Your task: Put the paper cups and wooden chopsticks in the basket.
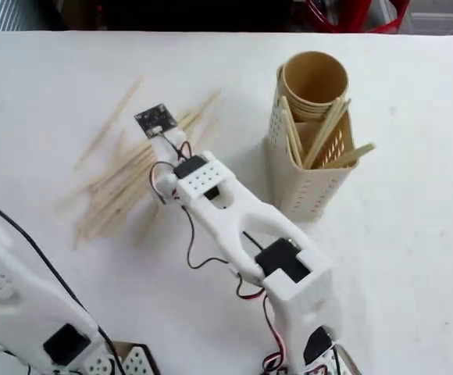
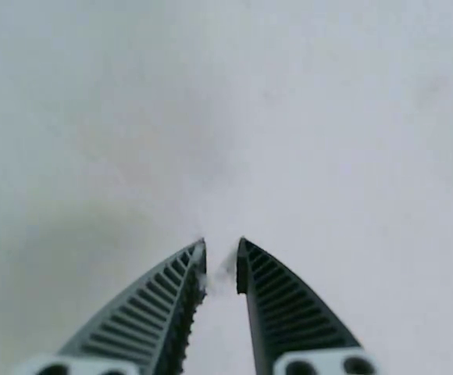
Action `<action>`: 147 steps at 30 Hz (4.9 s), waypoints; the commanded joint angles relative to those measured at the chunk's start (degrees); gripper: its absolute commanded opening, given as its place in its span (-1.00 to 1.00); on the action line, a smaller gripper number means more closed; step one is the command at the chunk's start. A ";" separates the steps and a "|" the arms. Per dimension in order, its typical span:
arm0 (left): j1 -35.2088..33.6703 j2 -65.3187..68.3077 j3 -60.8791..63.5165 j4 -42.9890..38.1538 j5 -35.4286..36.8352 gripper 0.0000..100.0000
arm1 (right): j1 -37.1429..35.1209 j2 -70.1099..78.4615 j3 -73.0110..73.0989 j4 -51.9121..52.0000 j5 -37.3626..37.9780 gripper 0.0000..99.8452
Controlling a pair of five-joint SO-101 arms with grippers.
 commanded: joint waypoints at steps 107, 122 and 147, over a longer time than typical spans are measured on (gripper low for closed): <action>10.68 12.44 -30.59 36.22 -19.60 -0.86 | 2.86 -63.34 8.79 21.67 1.67 -0.97; 20.53 -6.29 -11.34 40.09 -23.21 -0.95 | 33.71 -75.21 17.85 5.14 13.27 -0.97; 20.70 -57.54 71.82 -9.41 -8.35 -0.83 | 37.14 -89.19 55.74 -28.97 13.27 -0.67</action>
